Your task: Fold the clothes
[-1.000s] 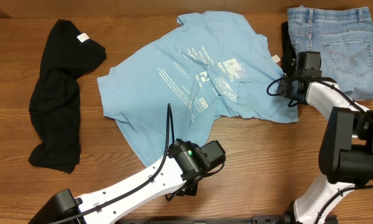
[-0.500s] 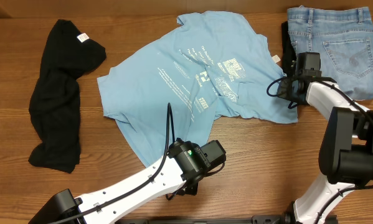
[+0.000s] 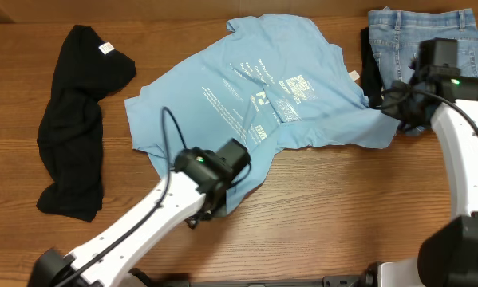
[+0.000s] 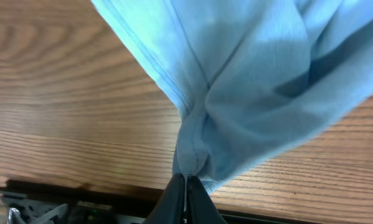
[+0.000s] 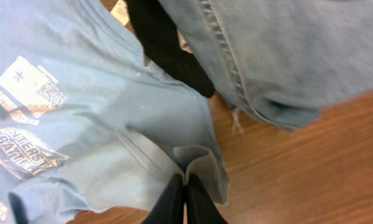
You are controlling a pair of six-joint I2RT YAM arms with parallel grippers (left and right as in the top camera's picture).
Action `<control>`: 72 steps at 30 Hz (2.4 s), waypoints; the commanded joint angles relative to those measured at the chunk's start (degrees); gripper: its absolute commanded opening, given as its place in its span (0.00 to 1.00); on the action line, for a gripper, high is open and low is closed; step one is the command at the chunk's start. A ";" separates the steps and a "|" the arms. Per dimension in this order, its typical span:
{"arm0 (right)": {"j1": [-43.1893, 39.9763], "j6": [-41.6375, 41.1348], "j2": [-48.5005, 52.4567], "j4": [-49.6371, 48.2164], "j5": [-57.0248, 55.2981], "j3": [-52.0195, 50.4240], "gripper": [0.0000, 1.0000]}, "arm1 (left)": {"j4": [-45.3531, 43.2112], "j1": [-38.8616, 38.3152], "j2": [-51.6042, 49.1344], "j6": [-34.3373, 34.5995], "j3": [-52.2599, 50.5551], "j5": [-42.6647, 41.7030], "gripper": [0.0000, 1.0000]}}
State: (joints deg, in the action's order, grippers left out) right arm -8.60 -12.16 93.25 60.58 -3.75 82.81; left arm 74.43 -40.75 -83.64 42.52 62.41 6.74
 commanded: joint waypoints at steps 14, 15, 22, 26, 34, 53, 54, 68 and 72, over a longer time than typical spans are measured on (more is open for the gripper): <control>-8.52 1.73 -32.15 13.05 3.34 3.98 0.04 | 22.38 9.99 22.93 -9.38 28.46 10.56 0.04; -8.52 1.88 -32.85 13.60 3.19 3.98 0.04 | 22.38 9.99 23.58 -9.35 29.62 10.62 0.04; -8.50 3.26 -34.77 14.75 5.29 6.51 0.04 | 22.36 9.99 28.20 -9.29 32.59 12.15 0.04; -8.50 5.20 -30.49 11.74 9.68 6.51 0.04 | 22.36 9.99 28.09 -7.19 31.02 16.72 0.04; -8.39 10.75 -14.58 11.98 18.01 6.51 0.04 | 22.36 9.99 27.91 6.32 16.11 21.11 0.04; -3.72 12.24 3.37 9.97 18.05 6.27 0.04 | 11.72 10.05 21.64 15.43 -1.68 21.94 0.04; -3.52 12.24 3.72 9.64 18.05 6.27 0.04 | 10.84 10.05 20.85 15.43 -2.25 21.92 0.04; -0.31 12.17 5.05 2.82 17.99 2.73 0.04 | 2.99 18.93 12.13 15.50 -7.10 19.39 0.07; -0.28 12.20 5.05 2.69 17.99 2.73 0.50 | 1.97 21.81 10.93 15.34 -7.45 19.56 0.46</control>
State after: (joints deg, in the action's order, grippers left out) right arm -8.91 -0.21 98.04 63.61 14.09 85.73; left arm 76.62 -20.80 -71.70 57.21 55.77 25.65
